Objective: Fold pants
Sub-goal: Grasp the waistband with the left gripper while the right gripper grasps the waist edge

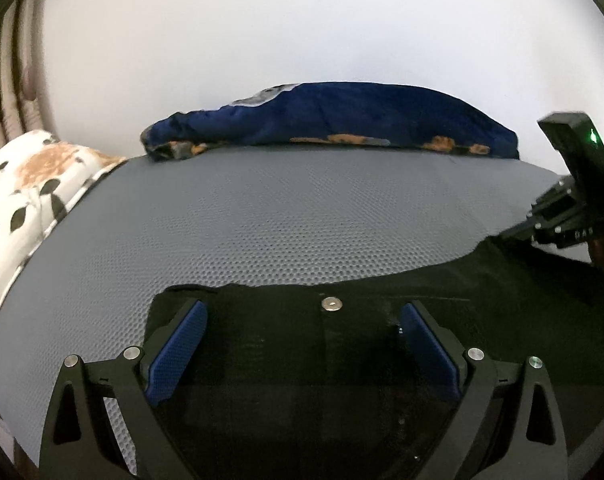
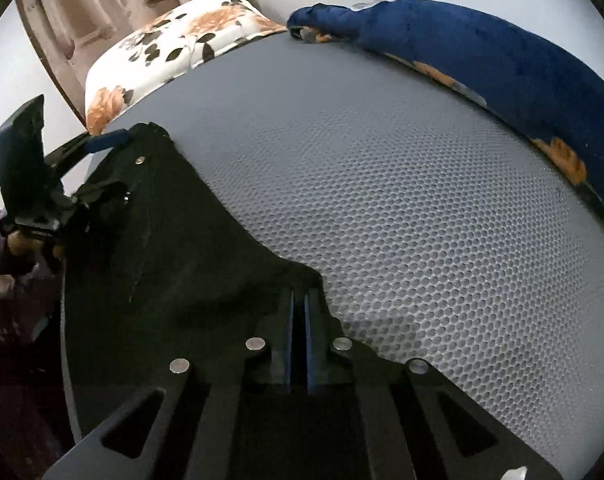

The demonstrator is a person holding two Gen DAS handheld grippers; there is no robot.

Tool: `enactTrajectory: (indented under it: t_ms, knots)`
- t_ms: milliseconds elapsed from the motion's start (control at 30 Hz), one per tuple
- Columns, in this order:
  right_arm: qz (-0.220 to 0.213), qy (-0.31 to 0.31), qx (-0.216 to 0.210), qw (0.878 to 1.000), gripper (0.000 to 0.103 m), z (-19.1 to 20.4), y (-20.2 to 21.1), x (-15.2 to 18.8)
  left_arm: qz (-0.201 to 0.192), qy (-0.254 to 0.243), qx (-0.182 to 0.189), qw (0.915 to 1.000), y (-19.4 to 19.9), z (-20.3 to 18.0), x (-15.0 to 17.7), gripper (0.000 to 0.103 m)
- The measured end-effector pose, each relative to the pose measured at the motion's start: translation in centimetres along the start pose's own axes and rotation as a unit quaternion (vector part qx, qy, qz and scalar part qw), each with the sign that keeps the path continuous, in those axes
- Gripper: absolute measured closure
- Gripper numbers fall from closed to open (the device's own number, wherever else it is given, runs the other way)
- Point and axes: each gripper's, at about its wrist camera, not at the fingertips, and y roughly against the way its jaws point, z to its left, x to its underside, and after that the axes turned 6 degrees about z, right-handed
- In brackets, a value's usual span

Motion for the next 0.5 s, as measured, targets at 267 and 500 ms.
enactTrajectory:
  t_ms: [267, 500]
  knots:
    - [-0.008, 0.012, 0.043, 0.999, 0.101, 0.8, -0.5, -0.1, 0.003, -0.019, -0.015, 0.9997, -0.8, -0.5, 0.2, 0.006]
    - [-0.052, -0.068, 0.061, 0.994, 0.099, -2.1, 1.4, 0.6, 0.019, -0.014, -0.023, 0.9995, -1.5, -0.6, 0.4, 0.001]
